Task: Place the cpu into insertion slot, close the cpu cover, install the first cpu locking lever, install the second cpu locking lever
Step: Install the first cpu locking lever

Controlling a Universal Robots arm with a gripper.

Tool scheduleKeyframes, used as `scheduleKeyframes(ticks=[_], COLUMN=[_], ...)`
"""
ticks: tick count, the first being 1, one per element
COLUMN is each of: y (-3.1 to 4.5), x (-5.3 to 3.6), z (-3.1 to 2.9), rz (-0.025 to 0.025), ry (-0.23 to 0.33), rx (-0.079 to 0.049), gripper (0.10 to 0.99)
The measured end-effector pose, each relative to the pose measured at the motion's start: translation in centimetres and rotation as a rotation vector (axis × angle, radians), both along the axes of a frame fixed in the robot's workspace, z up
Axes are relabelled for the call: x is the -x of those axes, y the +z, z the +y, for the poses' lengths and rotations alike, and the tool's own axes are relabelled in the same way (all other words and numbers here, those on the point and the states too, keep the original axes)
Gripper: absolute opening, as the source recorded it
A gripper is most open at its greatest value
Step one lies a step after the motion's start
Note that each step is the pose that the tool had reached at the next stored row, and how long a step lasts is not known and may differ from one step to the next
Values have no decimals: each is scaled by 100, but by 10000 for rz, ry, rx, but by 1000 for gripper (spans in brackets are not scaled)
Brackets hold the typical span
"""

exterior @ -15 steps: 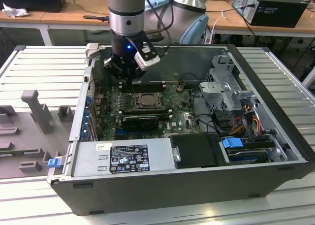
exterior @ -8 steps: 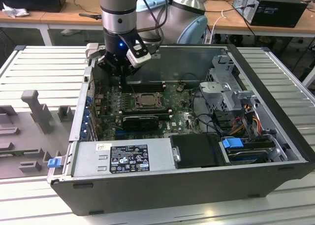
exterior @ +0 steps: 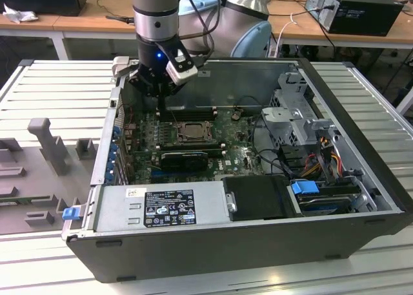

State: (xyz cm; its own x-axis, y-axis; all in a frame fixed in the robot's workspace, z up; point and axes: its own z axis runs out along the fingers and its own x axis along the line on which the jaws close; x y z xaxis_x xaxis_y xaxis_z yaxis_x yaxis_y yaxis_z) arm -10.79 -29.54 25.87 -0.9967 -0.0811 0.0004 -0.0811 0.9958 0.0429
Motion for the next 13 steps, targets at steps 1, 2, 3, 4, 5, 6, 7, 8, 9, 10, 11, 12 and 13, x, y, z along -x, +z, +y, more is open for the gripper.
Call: scheduleKeyframes(ticks=[1, 2, 3, 4, 5, 6, 7, 8, 9, 10, 11, 12, 13], y=[0, 0, 0, -1, 0, 0, 0, 0, -1, 0, 0, 0, 0], x=[-10, -18, -24, -37, -58, -74, -81, -87, -100, -109, -118, -126, -134], z=[0, 0, 0, 0, 0, 0, 0, 0, 0, 0, 0, 0, 0], rz=[0, 1, 0, -1, 0, 0, 1, 0, -1, 0, 0, 0, 0], ry=[-1, -2, -2, -2, -2, -2, -2, -2, -3, -3, -2, -2, -2], rx=[0, 1, 1, -1, 0, 0, 1, 0, -1, 0, 0, 0, 0], gripper=[106, 106, 106, 106, 106, 106, 106, 106, 106, 106, 106, 106, 106])
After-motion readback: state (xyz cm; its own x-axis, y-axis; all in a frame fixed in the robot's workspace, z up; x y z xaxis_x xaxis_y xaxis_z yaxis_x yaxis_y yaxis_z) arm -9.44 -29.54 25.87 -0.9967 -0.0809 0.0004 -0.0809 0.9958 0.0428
